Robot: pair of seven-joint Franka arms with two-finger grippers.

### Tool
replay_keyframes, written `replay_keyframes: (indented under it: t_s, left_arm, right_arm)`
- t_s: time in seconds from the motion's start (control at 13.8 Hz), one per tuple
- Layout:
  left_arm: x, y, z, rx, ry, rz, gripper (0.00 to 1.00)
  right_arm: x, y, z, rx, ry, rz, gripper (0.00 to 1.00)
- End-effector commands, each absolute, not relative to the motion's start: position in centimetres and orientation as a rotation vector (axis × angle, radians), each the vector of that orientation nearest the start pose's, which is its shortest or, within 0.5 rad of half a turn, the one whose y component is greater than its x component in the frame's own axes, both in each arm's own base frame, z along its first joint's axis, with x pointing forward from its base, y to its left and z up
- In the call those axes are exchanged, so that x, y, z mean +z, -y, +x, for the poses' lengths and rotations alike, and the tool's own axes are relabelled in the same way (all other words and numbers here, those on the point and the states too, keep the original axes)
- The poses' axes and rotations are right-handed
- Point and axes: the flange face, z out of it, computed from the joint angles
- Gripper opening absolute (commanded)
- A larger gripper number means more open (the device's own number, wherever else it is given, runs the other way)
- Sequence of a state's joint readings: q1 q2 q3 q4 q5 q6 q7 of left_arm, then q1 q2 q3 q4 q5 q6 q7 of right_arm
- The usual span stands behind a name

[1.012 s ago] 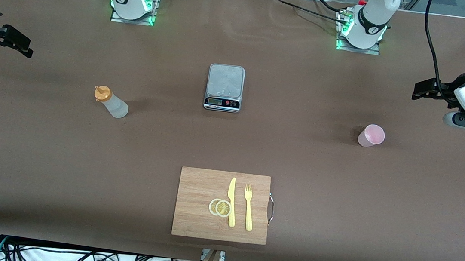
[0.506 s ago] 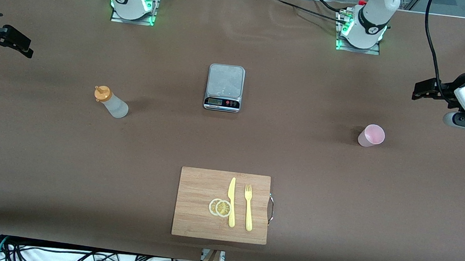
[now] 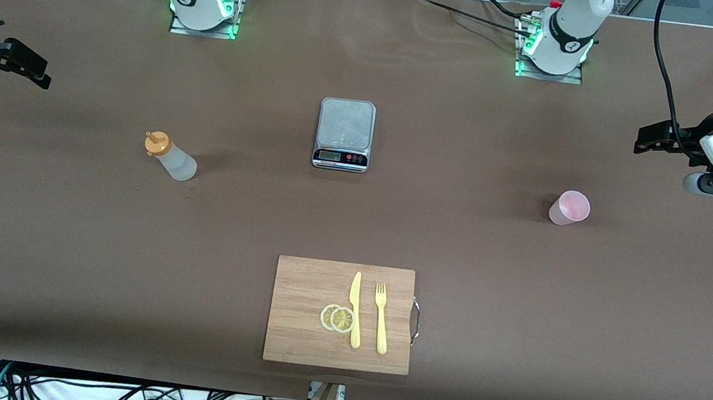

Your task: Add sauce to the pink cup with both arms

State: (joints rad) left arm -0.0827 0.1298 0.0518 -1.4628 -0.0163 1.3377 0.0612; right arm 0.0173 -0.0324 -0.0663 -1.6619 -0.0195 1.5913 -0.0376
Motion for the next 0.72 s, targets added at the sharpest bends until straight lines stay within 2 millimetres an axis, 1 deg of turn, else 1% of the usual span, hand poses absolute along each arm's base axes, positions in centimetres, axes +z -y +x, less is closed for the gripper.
replay_keyframes:
  t_s: [0.0,0.65]
  left_arm:
    - [58.72,2.08,56.83,0.4,-0.147,-3.121,1.0]
    - [58.72,2.12,56.83,0.4,-0.141,-3.123,1.0]
  right_arm:
    - [60.26,3.06,54.16,0.065,-0.005,-3.169,1.0]
    - [60.26,3.05,54.16,0.065,0.002,-3.167,1.0]
